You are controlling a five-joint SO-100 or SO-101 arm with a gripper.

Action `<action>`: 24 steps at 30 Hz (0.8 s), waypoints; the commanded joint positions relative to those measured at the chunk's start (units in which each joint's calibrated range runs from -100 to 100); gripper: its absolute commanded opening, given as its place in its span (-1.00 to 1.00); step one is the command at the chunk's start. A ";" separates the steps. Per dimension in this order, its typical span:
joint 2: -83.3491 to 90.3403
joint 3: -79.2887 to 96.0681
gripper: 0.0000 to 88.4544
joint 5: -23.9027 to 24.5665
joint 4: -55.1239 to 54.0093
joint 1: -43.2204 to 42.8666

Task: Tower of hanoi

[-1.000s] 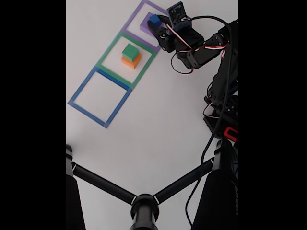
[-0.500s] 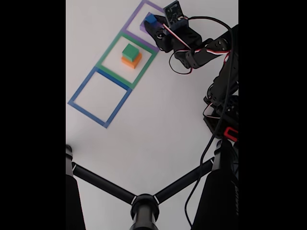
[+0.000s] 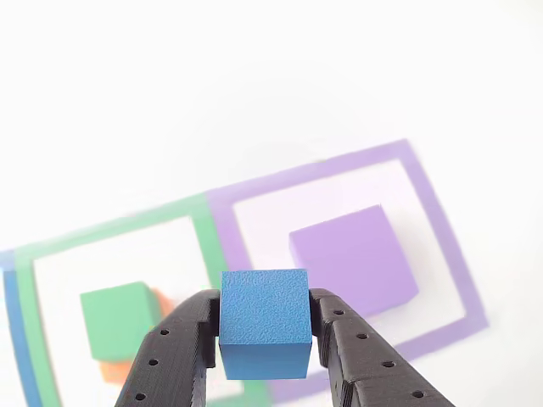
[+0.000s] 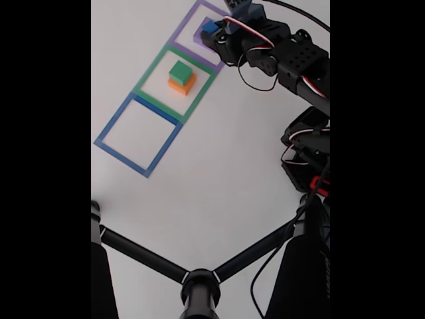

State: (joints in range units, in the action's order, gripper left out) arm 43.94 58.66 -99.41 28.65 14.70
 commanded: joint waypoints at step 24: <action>5.92 -39.75 -0.94 -0.59 49.65 -15.37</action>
State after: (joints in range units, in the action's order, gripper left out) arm 48.67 17.41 -99.41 81.78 -0.45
